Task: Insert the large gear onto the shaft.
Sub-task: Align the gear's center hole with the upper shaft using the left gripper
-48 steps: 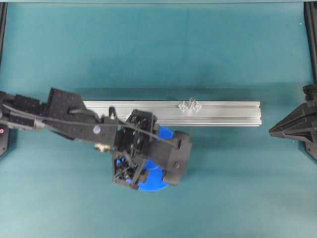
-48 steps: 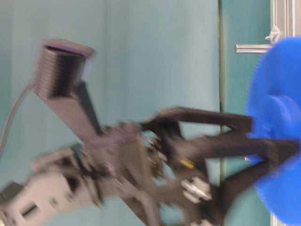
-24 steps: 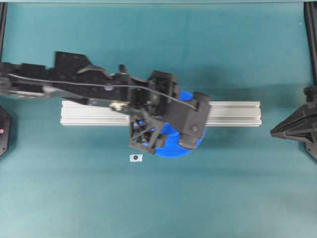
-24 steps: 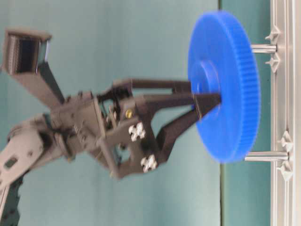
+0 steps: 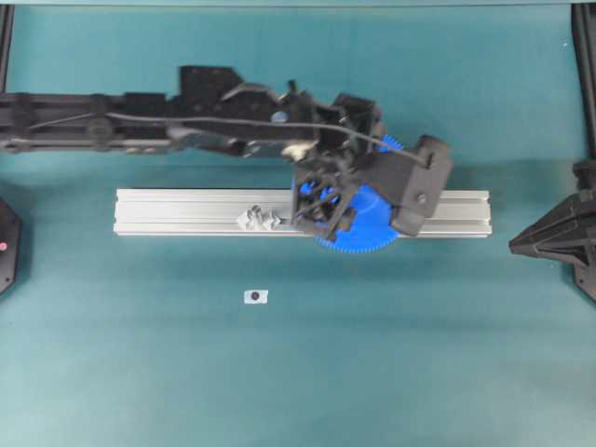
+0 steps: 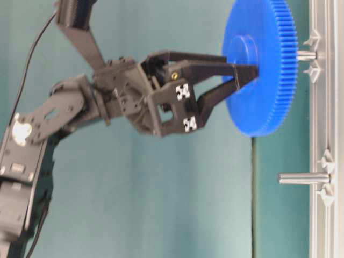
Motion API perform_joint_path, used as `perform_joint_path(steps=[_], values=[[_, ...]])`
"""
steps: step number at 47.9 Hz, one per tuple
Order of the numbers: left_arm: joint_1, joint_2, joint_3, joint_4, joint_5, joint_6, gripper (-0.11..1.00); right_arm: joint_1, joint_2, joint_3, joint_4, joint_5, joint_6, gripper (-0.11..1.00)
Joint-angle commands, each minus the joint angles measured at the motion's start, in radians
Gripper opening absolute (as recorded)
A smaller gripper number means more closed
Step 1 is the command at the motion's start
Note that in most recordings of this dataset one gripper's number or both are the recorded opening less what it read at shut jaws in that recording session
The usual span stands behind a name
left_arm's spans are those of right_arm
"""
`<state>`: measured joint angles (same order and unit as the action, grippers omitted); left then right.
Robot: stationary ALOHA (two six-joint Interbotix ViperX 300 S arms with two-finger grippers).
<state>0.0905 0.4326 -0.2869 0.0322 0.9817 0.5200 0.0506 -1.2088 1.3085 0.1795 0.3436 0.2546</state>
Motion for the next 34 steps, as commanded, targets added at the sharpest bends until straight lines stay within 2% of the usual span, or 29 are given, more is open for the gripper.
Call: perform_joint_path(steps=[1, 8, 22, 34], values=[[-0.005, 0.002, -0.063, 0.000, 0.006, 0.005, 0.78, -0.005, 0.008, -0.011, 0.000, -0.008, 0.008, 0.11], [-0.005, 0.032, -0.086, 0.000, 0.006, 0.003, 0.78, -0.005, 0.008, -0.012, -0.002, -0.008, 0.009, 0.11], [0.049, 0.026, -0.078, 0.000, 0.002, 0.003, 0.78, -0.005, 0.008, -0.012, 0.000, -0.008, 0.009, 0.11], [0.066, 0.029, -0.058, 0.000, 0.009, 0.006, 0.78, -0.005, 0.006, -0.014, 0.000, -0.008, 0.009, 0.11]])
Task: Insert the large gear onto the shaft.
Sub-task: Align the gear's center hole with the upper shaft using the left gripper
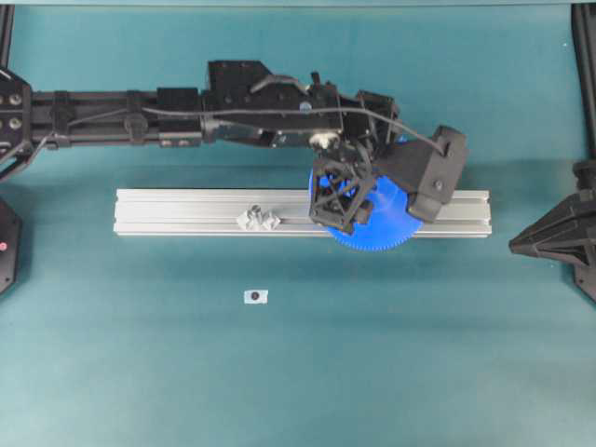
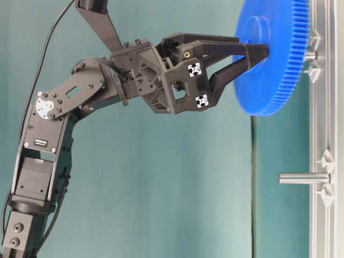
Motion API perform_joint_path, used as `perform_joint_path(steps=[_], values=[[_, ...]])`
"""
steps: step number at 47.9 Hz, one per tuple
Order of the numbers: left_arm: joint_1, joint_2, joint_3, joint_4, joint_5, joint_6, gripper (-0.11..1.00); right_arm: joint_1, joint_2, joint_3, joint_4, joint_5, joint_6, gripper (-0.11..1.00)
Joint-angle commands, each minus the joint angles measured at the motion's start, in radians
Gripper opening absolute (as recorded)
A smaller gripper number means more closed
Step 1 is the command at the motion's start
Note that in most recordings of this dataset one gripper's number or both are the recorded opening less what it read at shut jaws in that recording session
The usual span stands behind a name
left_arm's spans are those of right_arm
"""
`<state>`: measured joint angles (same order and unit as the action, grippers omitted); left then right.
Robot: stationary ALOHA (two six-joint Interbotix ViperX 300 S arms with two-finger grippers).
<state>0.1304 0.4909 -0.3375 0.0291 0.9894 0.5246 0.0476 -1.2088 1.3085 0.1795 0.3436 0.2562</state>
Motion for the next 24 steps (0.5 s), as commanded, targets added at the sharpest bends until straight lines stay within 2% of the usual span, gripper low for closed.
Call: perform_joint_path(steps=[1, 24], values=[[0.028, -0.031, -0.005, 0.003, 0.002, 0.000, 0.78, -0.002, 0.008, -0.014, 0.000, -0.006, 0.008, 0.11], [0.043, -0.072, 0.101, 0.003, 0.008, 0.000, 0.78, -0.002, 0.008, -0.012, -0.002, -0.008, 0.008, 0.11]])
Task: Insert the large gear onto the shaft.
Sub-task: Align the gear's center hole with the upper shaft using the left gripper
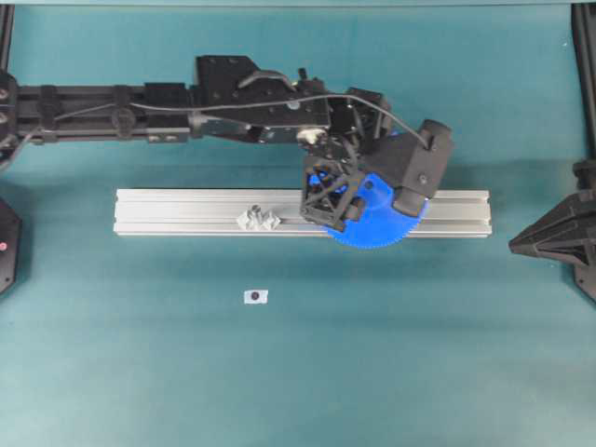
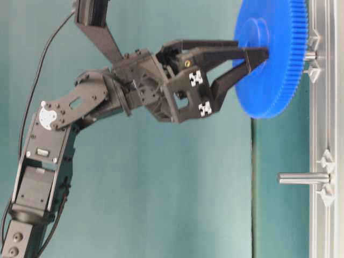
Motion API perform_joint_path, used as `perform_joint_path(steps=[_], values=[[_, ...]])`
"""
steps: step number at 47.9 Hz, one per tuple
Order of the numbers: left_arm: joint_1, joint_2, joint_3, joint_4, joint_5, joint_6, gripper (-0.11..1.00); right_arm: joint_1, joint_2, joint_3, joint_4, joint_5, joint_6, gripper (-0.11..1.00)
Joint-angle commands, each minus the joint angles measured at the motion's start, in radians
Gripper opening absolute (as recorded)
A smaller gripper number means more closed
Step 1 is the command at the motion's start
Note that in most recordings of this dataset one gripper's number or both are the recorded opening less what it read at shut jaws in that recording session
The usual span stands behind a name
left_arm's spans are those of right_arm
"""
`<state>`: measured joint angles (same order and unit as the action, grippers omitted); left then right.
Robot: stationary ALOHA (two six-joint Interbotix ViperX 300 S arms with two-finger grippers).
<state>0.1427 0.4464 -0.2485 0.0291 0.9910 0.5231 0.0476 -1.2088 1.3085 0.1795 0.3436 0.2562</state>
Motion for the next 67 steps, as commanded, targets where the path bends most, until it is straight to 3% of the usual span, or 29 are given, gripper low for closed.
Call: perform_joint_path(steps=[1, 17, 37, 67], values=[[0.031, -0.031, 0.017, 0.003, 0.006, 0.002, 0.78, -0.002, 0.006, -0.012, -0.002, -0.008, 0.008, 0.11], [0.028, -0.032, 0.009, 0.002, -0.069, 0.002, 0.78, -0.003, 0.008, -0.014, 0.000, -0.028, 0.008, 0.11], [0.012, 0.000, -0.080, 0.002, -0.069, 0.005, 0.78, -0.005, 0.008, -0.015, -0.002, -0.038, 0.008, 0.11], [0.041, 0.035, -0.098, 0.002, -0.044, 0.017, 0.78, -0.003, 0.008, -0.012, 0.000, -0.038, 0.008, 0.11]])
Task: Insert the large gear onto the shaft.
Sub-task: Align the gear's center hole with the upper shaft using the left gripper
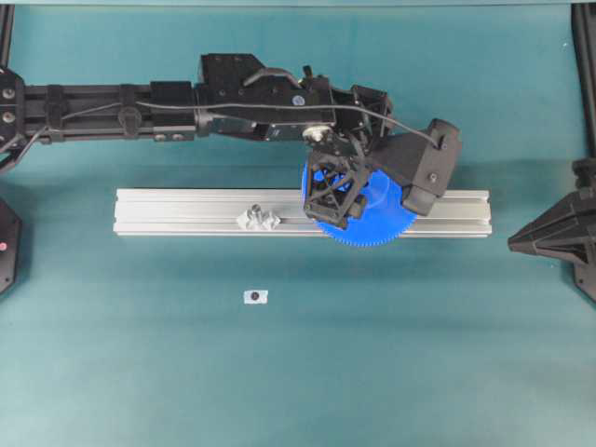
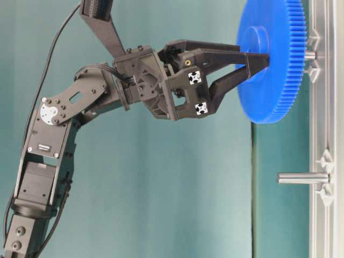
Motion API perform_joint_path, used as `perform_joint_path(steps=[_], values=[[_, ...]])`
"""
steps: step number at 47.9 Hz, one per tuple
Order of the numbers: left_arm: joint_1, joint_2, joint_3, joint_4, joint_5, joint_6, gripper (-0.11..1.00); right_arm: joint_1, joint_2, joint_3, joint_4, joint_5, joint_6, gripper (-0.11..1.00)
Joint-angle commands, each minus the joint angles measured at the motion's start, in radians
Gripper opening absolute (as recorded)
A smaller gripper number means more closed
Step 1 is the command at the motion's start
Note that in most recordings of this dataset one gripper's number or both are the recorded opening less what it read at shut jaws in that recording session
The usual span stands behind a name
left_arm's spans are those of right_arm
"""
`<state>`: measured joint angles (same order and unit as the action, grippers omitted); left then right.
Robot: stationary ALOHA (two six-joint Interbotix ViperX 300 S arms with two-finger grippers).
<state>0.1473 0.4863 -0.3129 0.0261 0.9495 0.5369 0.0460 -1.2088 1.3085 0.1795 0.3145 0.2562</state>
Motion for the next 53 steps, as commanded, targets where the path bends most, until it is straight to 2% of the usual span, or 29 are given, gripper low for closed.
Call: perform_joint_path(steps=[1, 27, 33, 53], values=[[0.037, -0.005, -0.037, 0.006, -0.003, 0.003, 0.78, -0.002, 0.006, -0.012, -0.002, -0.009, 0.008, 0.11], [0.051, 0.006, -0.057, 0.006, 0.044, -0.008, 0.78, -0.002, 0.006, -0.015, -0.002, -0.009, 0.008, 0.11], [0.054, 0.006, -0.057, 0.005, 0.066, -0.008, 0.86, -0.003, 0.006, -0.015, -0.002, -0.009, 0.008, 0.11], [0.048, 0.003, -0.071, 0.005, 0.066, -0.009, 0.84, -0.002, 0.006, -0.015, 0.000, -0.026, 0.008, 0.11]])
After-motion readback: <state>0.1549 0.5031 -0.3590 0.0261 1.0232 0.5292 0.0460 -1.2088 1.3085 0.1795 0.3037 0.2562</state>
